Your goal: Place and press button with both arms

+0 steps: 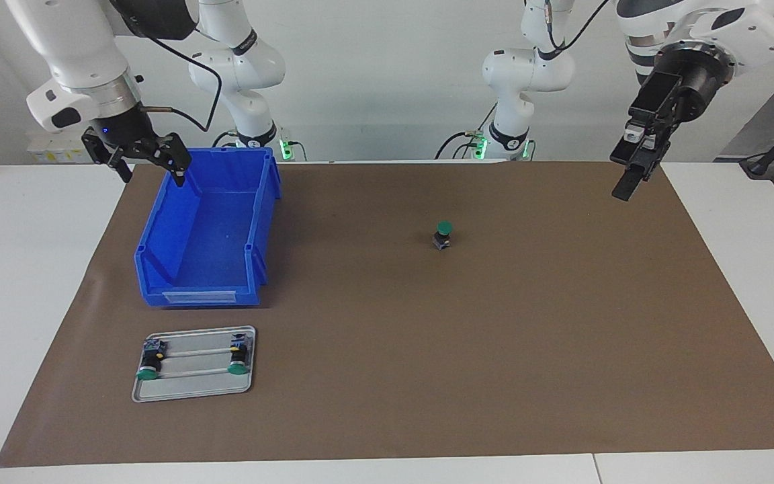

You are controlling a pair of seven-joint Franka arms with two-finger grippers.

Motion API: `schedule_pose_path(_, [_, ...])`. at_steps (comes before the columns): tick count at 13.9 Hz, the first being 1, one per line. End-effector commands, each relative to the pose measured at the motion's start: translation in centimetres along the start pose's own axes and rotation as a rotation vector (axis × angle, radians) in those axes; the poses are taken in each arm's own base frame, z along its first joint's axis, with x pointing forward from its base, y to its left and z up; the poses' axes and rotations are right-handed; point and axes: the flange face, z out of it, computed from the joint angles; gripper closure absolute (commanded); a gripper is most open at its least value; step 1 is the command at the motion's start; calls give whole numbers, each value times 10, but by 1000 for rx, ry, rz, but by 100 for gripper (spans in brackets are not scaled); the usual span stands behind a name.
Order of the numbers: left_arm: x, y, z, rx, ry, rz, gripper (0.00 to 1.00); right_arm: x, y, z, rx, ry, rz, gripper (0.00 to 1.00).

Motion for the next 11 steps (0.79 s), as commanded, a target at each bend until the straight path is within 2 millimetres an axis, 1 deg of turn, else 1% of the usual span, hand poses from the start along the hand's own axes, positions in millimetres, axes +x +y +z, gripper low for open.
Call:
schedule_pose_path(1, [-18,-1,-5,183,-82,135,0,-5,-1,-3,9,-3,4,0])
schedule_pose_path(3, [-34,-4,-1,316,-130,227,0,-5,-1,-3,9,-3,4,0])
schedule_pose_path(4, [-45,-2,2,366,-158,266,0,-5,-1,-3,9,-3,4,0])
schedule_pose_path(6, [-72,-7,5,510,-257,343,0,-5,-1,-3,9,-3,4,0])
schedule_pose_path(8, [-88,-18,2,582,-333,347,0,-5,-1,-4,9,-1,4,0])
schedule_pose_path(10, [-119,-19,-1,639,-473,344,0,-5,-1,-3,9,-3,4,0])
schedule_pose_path(11, [-128,-27,-1,666,-506,343,0,-5,-1,-3,9,-3,4,0])
